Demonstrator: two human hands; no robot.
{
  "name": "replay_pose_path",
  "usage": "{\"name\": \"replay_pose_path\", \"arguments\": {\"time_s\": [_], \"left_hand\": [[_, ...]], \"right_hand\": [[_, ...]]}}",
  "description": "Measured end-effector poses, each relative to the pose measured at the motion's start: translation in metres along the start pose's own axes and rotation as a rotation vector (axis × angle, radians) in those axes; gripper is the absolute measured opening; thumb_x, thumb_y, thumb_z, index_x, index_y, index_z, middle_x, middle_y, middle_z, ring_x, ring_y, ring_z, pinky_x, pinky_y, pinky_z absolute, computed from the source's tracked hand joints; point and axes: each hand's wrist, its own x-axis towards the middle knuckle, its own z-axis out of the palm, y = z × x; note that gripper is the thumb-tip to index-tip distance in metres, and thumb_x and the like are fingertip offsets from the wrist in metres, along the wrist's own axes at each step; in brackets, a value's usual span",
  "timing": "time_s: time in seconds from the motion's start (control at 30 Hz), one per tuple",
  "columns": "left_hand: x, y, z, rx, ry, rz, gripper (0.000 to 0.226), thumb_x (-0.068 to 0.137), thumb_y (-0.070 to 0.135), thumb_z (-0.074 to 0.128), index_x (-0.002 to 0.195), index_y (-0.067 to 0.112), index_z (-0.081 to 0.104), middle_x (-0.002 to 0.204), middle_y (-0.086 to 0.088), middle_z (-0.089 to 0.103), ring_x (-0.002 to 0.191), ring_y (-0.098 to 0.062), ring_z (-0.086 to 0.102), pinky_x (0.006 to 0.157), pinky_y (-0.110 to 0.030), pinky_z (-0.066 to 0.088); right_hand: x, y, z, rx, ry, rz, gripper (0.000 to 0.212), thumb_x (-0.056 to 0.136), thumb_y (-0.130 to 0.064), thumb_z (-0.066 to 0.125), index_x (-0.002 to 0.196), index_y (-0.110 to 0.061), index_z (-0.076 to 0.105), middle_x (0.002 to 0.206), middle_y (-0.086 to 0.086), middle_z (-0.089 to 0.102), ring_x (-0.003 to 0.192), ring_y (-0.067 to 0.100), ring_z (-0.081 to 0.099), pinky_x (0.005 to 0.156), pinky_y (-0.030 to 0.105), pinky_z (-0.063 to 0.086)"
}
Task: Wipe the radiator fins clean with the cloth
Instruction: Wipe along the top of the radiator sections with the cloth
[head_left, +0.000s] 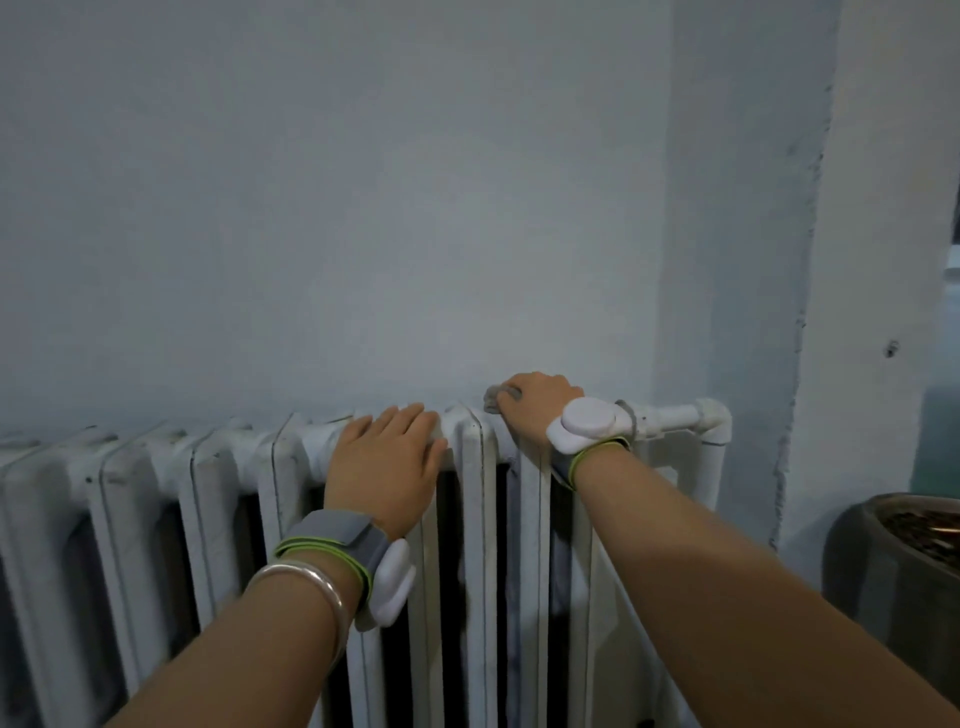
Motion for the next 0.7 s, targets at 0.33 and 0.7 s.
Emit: {"name": "replay_pose_path", "arguments": {"time_s": [0.33,0.7], "left_hand": [[0.001,0.002,-0.003,0.018,-0.012,-0.013,0.058,0.091,0.048,0.009,0.133,0.027,0.043,0.146,0.008,0.041,0.133,-0.012,0.038,0.107,-0.033,0.023],[0.0,0.002,-0.003,0.024,-0.064,-0.024,0.046,0.1,0.041,0.025,0.142,0.026,0.032,0.154,0.006,0.028,0.142,-0.015,0.025,0.114,-0.035,0.014]], "right_hand": [[-0.032,0.008,0.005,0.127,0.155,-0.065,0.024,0.086,-0.025,0.047,0.063,-0.018,0.054,0.077,0.008,0.055,0.087,0.033,0.053,0.068,0.032,0.039],[-0.089,0.025,0.057,0.316,0.641,-0.23,0.028,0.079,0.0,0.071,0.107,-0.006,0.069,0.13,0.009,0.058,0.107,0.03,0.053,0.099,0.02,0.033]]}}
